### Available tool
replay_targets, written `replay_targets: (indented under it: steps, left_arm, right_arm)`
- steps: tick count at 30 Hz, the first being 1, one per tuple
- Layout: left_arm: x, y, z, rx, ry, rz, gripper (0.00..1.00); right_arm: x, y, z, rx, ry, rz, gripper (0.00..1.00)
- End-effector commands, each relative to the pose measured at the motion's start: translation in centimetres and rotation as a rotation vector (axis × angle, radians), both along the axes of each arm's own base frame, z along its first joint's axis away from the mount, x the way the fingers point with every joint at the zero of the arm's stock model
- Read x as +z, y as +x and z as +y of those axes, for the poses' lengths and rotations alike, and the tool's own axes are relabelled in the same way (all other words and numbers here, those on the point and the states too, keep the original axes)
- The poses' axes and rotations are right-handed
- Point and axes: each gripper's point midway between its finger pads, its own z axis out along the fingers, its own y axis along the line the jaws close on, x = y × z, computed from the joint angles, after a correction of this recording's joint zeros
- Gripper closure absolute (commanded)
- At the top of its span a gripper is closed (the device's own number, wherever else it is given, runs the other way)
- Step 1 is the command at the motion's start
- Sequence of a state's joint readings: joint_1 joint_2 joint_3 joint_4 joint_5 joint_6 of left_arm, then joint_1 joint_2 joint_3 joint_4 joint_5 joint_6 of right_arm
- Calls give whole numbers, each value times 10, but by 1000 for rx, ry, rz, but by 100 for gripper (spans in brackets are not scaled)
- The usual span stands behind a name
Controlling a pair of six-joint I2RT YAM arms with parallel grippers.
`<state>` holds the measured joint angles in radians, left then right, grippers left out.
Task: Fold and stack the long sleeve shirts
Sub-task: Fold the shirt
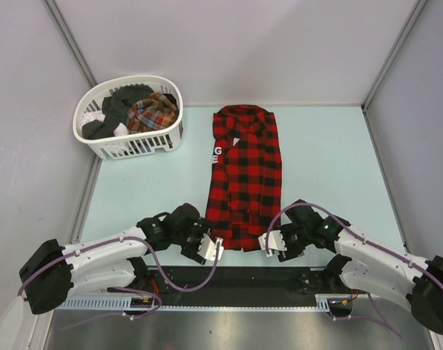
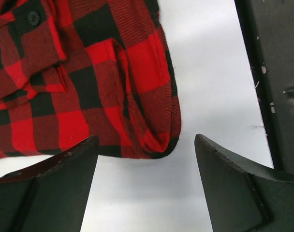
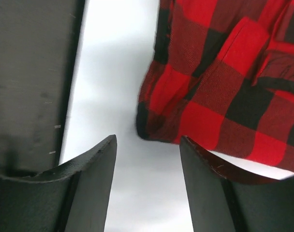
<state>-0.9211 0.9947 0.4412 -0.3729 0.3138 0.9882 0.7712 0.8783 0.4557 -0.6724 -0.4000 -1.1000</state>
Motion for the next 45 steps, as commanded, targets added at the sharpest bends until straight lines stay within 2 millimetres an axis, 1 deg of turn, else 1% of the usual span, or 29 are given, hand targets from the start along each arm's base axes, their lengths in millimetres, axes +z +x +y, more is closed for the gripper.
replay_targets:
  steps: [1,2,3,7,10,11,13,14,15,16,17,18,19,22,25,26,30,33,34,36,37,38,39,40,41,42,43,44,45]
  left_arm:
    - [-10,6,-9,-73,16,-125,15]
    - [-15,5,-8,-85,30,-131,15]
    - [-23,5,-7,-87,59,-118,17]
    - [-33,16,-9,-81,98,-144,28]
    - [-35,23,-17,-84,93,-162,39]
    - [-31,27,-22,-85,82,-181,42]
    - [-28,29,-25,-76,76,-181,56]
    - [-22,27,-26,-77,74,-158,63]
    - [-20,23,-26,-84,78,-142,76]
    - [-21,16,-19,-88,109,-100,83]
    - [-8,12,-26,-108,76,-96,91]
    - [-4,7,-27,-118,72,-90,94]
    - [-3,-1,-23,-125,87,-72,95]
    - [11,-29,-22,-168,65,-57,100]
    - [20,-49,-20,-185,42,-7,100]
    - [22,-52,-19,-184,37,6,100]
    - [26,-54,-20,-168,32,26,100]
    - [32,-52,-22,-166,31,25,100]
    - [33,-51,-21,-176,44,13,100]
    - [45,-35,-24,-147,33,-23,100]
    - [51,-28,-24,-137,30,-32,100]
    - [63,-19,-31,-127,9,-29,100]
    - [70,-2,-28,-77,2,-32,100]
    - [76,7,-28,-68,3,-38,100]
    - [88,29,-31,-26,-13,-50,100]
    - [92,36,-34,-21,-23,-48,100]
    - [96,48,-36,-18,-23,-61,100]
    - [112,71,-37,27,-49,-89,100]
    - [103,83,-40,37,-34,-54,100]
  right_arm:
    - [-14,24,9,42,-24,-133,41]
    - [-25,26,5,44,-59,-138,42]
    - [-28,27,6,50,-64,-147,43]
    - [-36,37,8,71,-82,-200,46]
    - [-36,46,14,68,-88,-214,57]
    - [-37,47,15,66,-91,-211,68]
    - [-33,50,18,54,-90,-203,83]
    - [-31,47,16,51,-94,-188,100]
    - [-28,45,17,38,-85,-177,100]
    - [-18,41,17,37,-63,-185,100]
    - [-15,35,18,52,-57,-192,100]
    - [-11,29,17,51,-52,-192,100]
    - [1,26,19,46,-21,-212,100]
    - [11,-9,3,81,-42,-147,100]
    - [23,-25,-2,98,-27,-137,100]
    - [33,-23,2,90,4,-151,100]
    - [31,-26,0,84,-23,-122,100]
    - [40,-20,8,58,16,-141,100]
    - [44,-16,10,47,24,-153,100]
    - [54,-5,12,13,43,-169,100]
    - [71,1,19,7,88,-179,100]
    - [78,17,15,-48,98,-188,100]
    - [86,28,15,-48,108,-211,100]
    - [103,39,24,-39,144,-212,100]
    - [108,53,23,-60,149,-214,100]
    - [118,77,15,-106,154,-248,100]
    - [111,93,18,-113,147,-203,100]
    - [129,114,22,-126,172,-236,100]
    - [133,135,14,-171,177,-246,100]
